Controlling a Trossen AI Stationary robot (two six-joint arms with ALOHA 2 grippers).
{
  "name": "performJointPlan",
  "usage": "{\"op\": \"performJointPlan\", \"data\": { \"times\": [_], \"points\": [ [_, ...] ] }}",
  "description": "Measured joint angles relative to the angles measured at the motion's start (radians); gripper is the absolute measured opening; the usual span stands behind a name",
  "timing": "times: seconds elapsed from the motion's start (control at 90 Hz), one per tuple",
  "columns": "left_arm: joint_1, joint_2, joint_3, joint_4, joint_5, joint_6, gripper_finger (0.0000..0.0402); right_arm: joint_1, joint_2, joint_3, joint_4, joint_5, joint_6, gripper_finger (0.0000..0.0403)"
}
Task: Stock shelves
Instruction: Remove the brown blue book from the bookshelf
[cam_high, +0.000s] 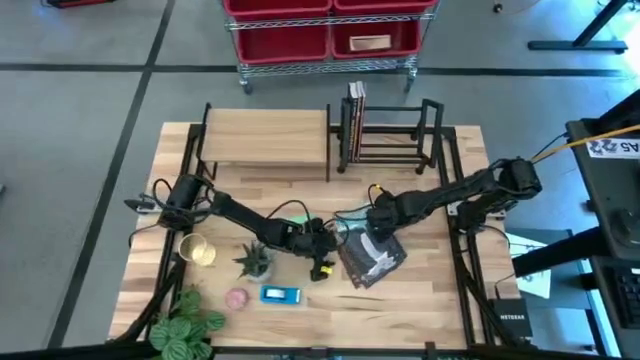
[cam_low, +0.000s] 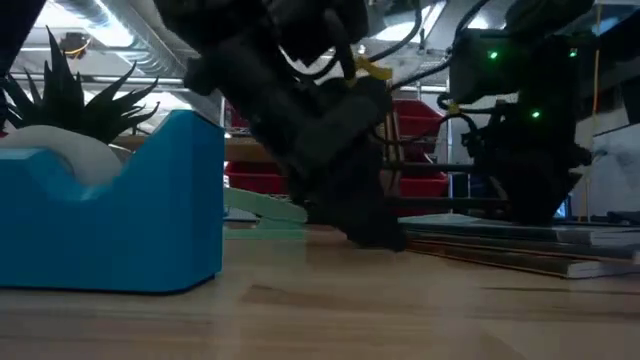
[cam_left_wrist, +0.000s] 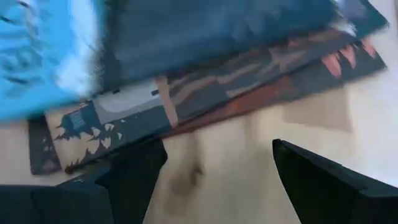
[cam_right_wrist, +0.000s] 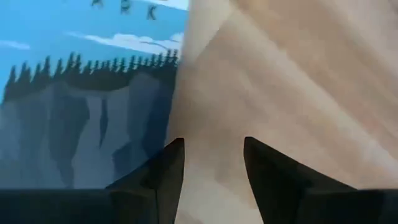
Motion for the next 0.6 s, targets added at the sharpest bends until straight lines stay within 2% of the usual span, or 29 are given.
{"op": "performJointPlan", "data": {
  "times": [0.211, 0.367, 0.6],
  "points": [
    [0.054, 0.011, -0.001, 0.047, -0.017, 0.036, 0.0297, 0.095, 0.0, 0.0, 0.0, 0.001, 0.053, 0.0149],
    [0.065, 0.027, -0.001, 0.058, -0.011, 0.041, 0.0297, 0.123, 0.0, 0.0, -0.019, 0.037, 0.115, 0.0149],
    [0.037, -0.019, 0.001, -0.08, -0.131, 0.058, 0.0297, 0.154, -0.034, 0.061, -0.277, 0.012, 0.196, 0.0149]
  ]
}}
